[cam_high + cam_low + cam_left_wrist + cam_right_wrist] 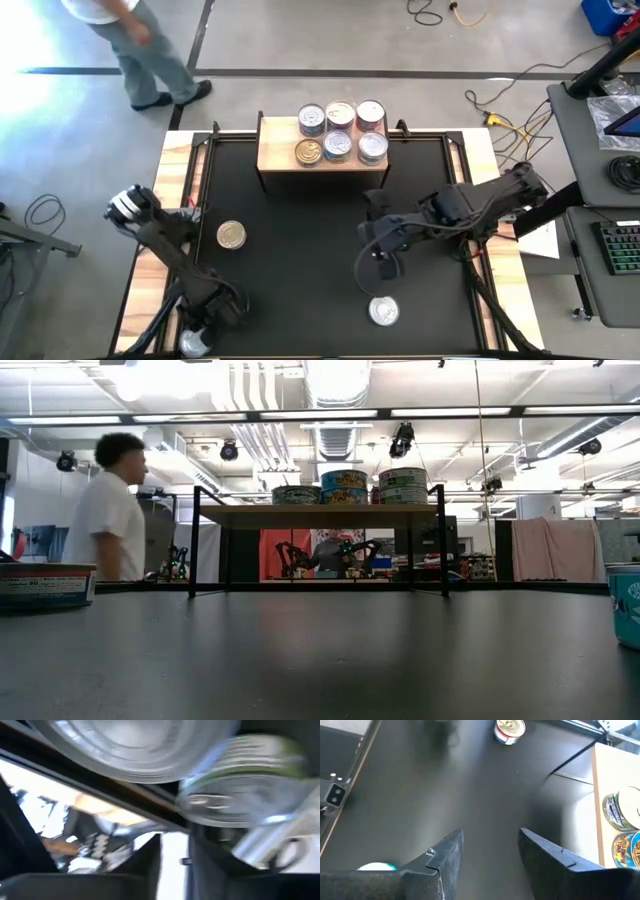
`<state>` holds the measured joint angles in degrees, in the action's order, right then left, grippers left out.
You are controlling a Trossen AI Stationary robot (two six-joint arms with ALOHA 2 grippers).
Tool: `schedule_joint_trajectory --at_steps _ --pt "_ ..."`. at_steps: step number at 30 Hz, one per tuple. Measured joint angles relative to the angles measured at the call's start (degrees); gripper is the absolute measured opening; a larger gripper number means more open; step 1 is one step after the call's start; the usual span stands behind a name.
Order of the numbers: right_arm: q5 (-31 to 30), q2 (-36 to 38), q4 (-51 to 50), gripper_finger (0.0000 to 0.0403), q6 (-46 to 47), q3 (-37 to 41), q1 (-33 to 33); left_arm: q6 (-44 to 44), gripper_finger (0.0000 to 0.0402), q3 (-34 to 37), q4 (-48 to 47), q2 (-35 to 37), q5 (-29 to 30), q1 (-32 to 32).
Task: Stack canned seafood by type on shelf
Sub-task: Stack the green tuna can on top of the other green tuna can on the shelf
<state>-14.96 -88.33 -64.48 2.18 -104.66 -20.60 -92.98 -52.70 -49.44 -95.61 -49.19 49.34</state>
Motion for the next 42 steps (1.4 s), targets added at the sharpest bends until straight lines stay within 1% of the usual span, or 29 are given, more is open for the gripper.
schedule_joint_trajectory --at_steps 2,3,4,7,9,14,15,18,19,23,28,30,34,37,42 --pt "0.0 0.8 -0.4 0.0178 -0.2 0.0 -0.6 6.3 0.0033 -0.5 -3.1 -2.7 -2.5 0.0" --pt "0.0 1.1 -0.8 0.0175 -0.3 0.0 -0.8 9.4 0.0017 -1.0 -4.3 -3.9 -3.2 0.0" --pt "0.0 1.4 -1.5 0.0172 -0.2 0.0 -0.9 12.4 0.001 -1.4 -6.0 -5.0 -4.6 0.0" --pt "0.0 2.2 -4.2 0.0161 1.3 0.0 -0.9 20.6 0.001 -2.0 -8.6 -7.7 -9.5 0.0" --pt "0.0 2.6 -5.8 0.0152 2.6 0.0 -0.9 23.2 0.0003 -2.2 -8.9 -8.6 -11.2 0.0" --pt "0.0 2.9 -6.8 0.0131 3.8 0.0 -0.9 26.3 0.0001 -2.1 -8.8 -11.2 -11.9 -0.3" --pt "0.0 2.9 -6.8 0.0127 3.8 0.0 -0.9 26.9 0.0 -2.0 -8.7 -11.7 -12.6 -0.4" --pt "0.0 2.9 -6.8 0.0117 3.6 0.0 -0.9 27.2 0.0 -2.5 -7.9 -13.1 -17.3 -0.8" --pt "0.0 2.9 -6.9 0.0114 3.4 0.0 -0.9 27.4 0.0 -3.3 -7.8 -13.6 -17.8 -1.0" --pt "0.0 2.9 -7.1 0.0104 3.2 0.0 -0.9 29.6 0.0 -7.7 -6.6 -14.6 -16.5 -1.7" --pt "0.0 2.9 -7.3 0.0091 1.8 0.0 -0.9 28.8 0.0 -11.3 -6.5 -15.7 -9.4 -2.0" --pt "0.0 2.9 -7.3 0.0086 0.6 0.0 -0.9 28.3 0.0 -11.7 -5.8 -16.1 -8.8 -2.0" --pt "0.0 2.9 -7.3 0.0076 -0.6 0.0 -0.8 29.4 0.0 -11.7 -1.5 -17.1 -8.4 -1.5" --pt "0.0 2.9 -7.9 0.007 -0.3 0.0 -0.8 29.4 0.0 -11.6 0.8 -18.4 -4.8 -1.1" --pt "0.0 2.9 -11.1 0.0063 2.9 0.0 -0.8 29.2 0.0 -14.1 -1.1 -18.9 2.4 -2.3"
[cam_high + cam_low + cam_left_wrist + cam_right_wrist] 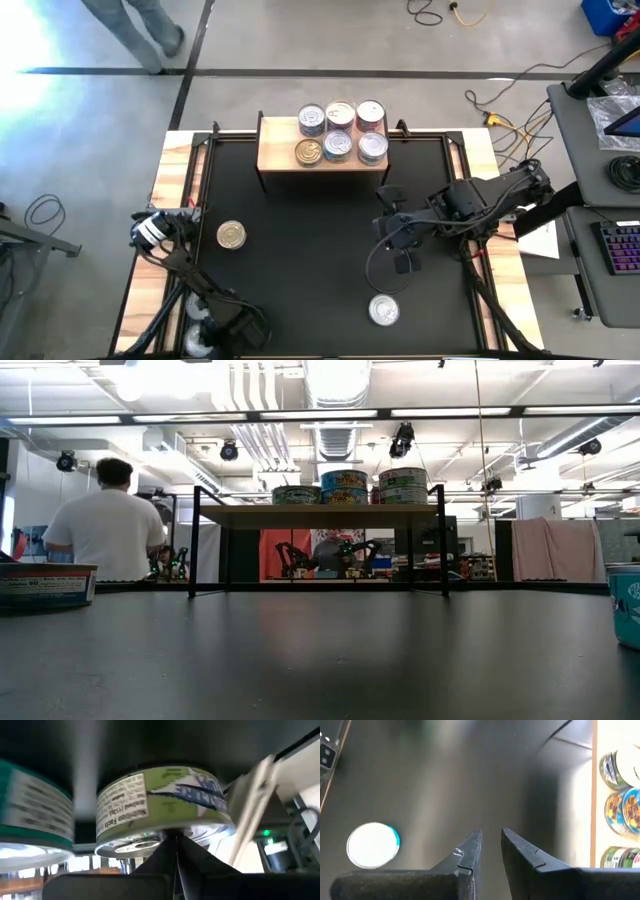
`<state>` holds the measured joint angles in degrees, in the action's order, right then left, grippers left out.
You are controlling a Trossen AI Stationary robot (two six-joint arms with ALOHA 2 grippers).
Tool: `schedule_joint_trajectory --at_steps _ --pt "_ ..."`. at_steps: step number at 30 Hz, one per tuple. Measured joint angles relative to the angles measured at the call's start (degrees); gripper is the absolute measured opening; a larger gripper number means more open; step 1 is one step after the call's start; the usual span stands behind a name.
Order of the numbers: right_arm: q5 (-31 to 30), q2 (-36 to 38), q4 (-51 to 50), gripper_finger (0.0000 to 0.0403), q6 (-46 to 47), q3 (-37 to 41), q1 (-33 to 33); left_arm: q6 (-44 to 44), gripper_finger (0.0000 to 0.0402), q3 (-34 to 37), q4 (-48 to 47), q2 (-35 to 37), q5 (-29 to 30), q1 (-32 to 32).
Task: Stack canned seafood by type on shelf
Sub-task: Stack the green tuna can on top of the other green tuna can on the shelf
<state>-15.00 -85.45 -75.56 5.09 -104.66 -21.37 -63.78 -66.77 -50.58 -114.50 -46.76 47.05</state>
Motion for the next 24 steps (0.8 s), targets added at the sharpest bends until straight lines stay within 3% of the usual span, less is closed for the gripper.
schedule_joint_trajectory --at_steps 6,13,16,19,24 --pt "0.0 0.0 0.1 0.0069 0.6 0.0 0.0 9.1 0.0 -8.0 -2.4 1.0 20.7 -3.3" --pt "-1.3 -0.1 3.6 0.008 3.1 0.1 0.0 16.1 0.0 -17.2 -0.1 0.0 60.6 -9.4" --pt "-4.1 -0.1 6.4 0.0086 4.4 1.1 0.0 16.7 0.0 -19.9 1.3 0.1 73.0 -12.8" --pt "-4.3 -0.1 7.3 0.0096 4.5 3.0 0.0 20.6 0.0 -22.4 1.3 0.6 75.4 -15.7" --pt "-4.3 -0.1 8.4 0.0125 4.5 10.3 0.0 24.2 0.0022 -24.1 -0.2 1.7 73.0 -15.3"
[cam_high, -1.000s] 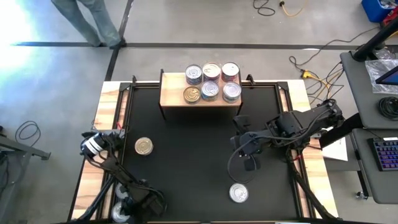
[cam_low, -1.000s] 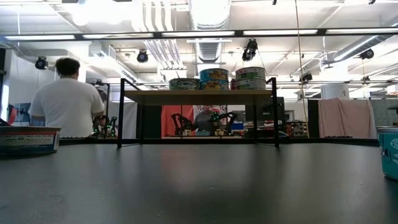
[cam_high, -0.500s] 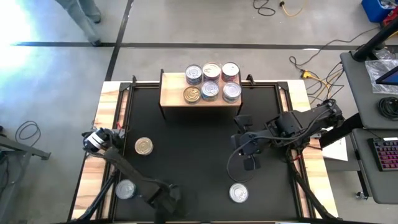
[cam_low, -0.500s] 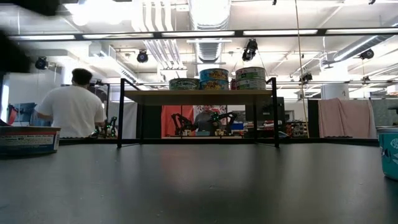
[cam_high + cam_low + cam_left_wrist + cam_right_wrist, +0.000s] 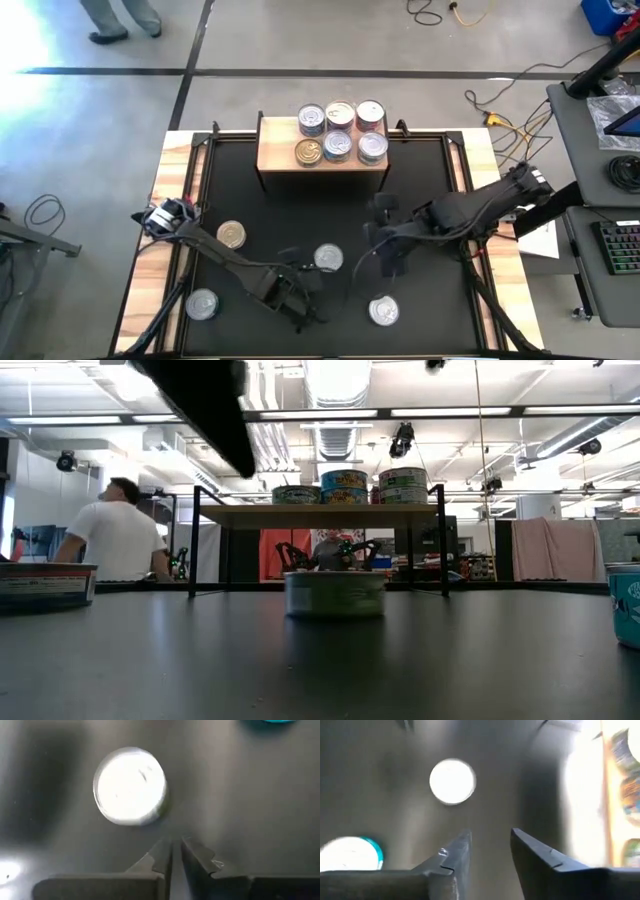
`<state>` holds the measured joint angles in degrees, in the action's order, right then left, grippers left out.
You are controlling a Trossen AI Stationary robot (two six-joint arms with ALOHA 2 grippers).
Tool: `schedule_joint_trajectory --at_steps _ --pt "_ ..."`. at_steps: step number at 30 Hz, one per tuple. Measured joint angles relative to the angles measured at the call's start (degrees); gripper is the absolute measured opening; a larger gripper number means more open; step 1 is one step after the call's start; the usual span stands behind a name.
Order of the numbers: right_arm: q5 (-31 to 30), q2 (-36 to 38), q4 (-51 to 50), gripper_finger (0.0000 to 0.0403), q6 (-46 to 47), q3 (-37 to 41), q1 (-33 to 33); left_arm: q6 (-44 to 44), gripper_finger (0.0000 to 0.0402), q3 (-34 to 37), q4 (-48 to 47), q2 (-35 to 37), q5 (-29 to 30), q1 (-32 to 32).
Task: Stack canned seafood by type on shelf
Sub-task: Stack the green tuna can on top of the other green tuna can on the shelf
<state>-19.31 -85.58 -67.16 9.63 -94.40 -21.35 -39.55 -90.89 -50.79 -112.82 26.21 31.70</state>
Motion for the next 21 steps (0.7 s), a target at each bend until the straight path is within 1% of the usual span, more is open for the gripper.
schedule_joint_trajectory --at_steps 2,5,7,10,13,16,18,21 --pt "0.9 0.0 2.6 0.0141 1.2 4.6 0.0 -0.2 0.0042 0.0 -2.5 0.3 -0.4 1.3" --pt "4.5 0.0 7.9 0.017 3.9 11.1 0.0 -2.8 0.0081 0.4 -7.2 0.2 -0.4 4.2" --pt "6.3 0.0 12.3 0.019 5.4 14.8 0.0 -5.6 0.0109 1.6 -7.8 0.3 0.1 6.1" --pt "6.4 -0.9 16.7 0.0217 5.8 18.5 0.4 -11.5 0.0154 4.1 -7.8 0.3 -0.1 8.2" --pt "6.3 -3.5 17.8 0.0238 4.8 20.1 2.1 -16.8 0.0201 7.9 -3.6 0.4 -1.8 8.5" --pt "6.2 -7.7 18.9 0.025 2.6 20.3 4.2 -18.7 0.0242 11.5 1.7 0.5 -3.4 8.5" --pt "6.2 -10.5 20.4 0.0254 1.2 20.3 5.7 -19.1 0.0265 13.4 5.6 0.9 -4.0 8.5" --pt "5.8 -14.6 23.9 0.0254 0.8 20.3 7.9 -21.1 0.0288 16.0 7.2 1.5 -4.3 8.5"
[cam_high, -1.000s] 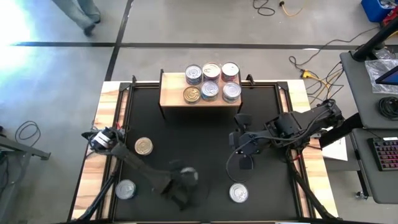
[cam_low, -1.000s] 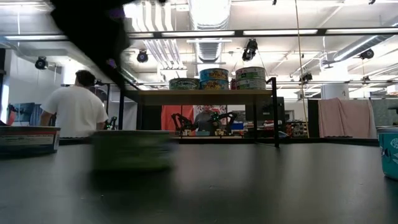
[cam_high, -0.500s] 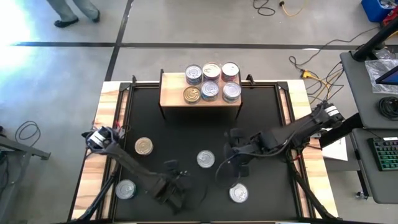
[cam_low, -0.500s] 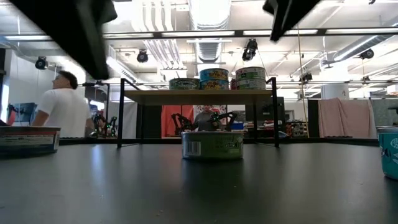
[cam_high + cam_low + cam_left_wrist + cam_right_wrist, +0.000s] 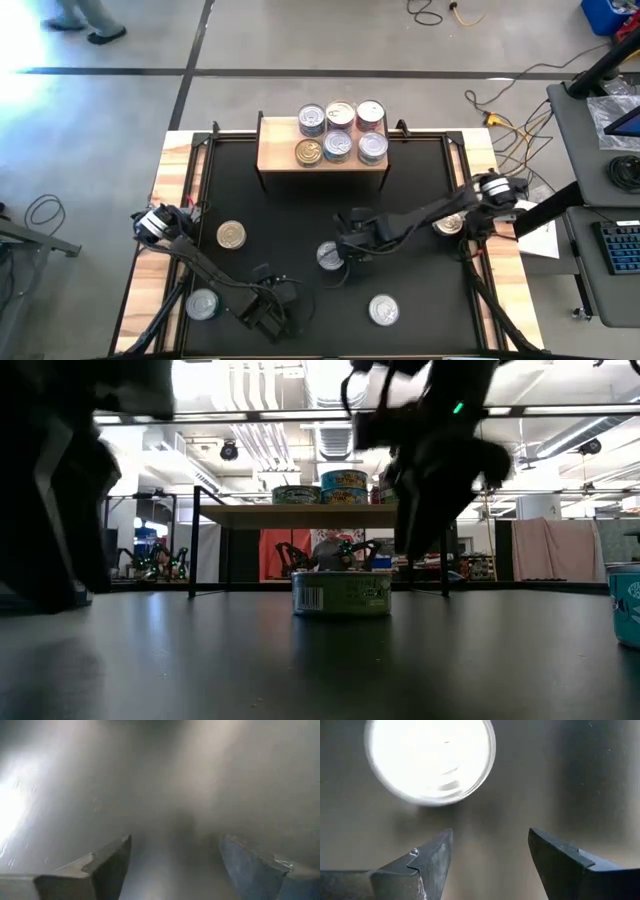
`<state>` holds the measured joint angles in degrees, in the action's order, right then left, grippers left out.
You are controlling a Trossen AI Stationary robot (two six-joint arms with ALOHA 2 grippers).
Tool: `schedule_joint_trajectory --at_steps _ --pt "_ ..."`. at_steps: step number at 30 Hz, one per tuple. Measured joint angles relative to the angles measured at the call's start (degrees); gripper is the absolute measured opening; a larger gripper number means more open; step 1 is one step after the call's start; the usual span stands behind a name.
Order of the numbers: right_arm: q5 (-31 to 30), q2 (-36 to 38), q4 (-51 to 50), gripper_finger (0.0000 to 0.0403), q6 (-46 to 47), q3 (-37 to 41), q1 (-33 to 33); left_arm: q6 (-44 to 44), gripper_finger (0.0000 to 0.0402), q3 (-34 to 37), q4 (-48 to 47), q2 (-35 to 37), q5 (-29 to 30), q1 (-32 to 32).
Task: Stack canned seafood by type on shelf
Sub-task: Stack the green tuna can on top of the other green tuna can on the shelf
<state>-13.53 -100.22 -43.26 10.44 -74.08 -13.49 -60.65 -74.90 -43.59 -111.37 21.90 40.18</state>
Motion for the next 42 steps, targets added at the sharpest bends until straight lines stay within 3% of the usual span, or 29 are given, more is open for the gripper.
schedule_joint_trajectory --at_steps 8,14,17,21,26,37,42 --pt "-2.0 -6.9 3.5 0.023 6.9 -0.6 2.9 -8.9 0.0302 9.5 1.9 5.6 -0.1 1.6" --pt "13.4 -7.9 16.4 0.0227 9.7 -1.0 2.4 -15.9 0.0299 18.1 7.9 10.3 0.0 1.8" --pt "17.3 -7.2 21.9 0.0232 10.1 -2.1 2.0 -16.4 0.0299 21.9 13.0 12.6 0.2 1.8" --pt "17.1 -6.2 21.3 0.0239 6.2 -2.9 2.1 -16.4 0.0299 24.3 16.0 13.6 1.3 1.9" --pt "12.0 -6.9 18.4 0.0248 3.8 -1.4 2.3 -15.3 0.0303 25.4 17.6 13.8 3.6 1.8" --pt "12.8 -11.2 24.3 0.0261 -2.4 -1.9 2.4 -1.6 0.0304 25.6 19.9 13.0 18.4 1.3" --pt "15.3 -12.9 25.2 0.0265 -3.8 -2.5 2.4 -1.9 0.0304 27.2 23.7 12.0 18.0 0.9"
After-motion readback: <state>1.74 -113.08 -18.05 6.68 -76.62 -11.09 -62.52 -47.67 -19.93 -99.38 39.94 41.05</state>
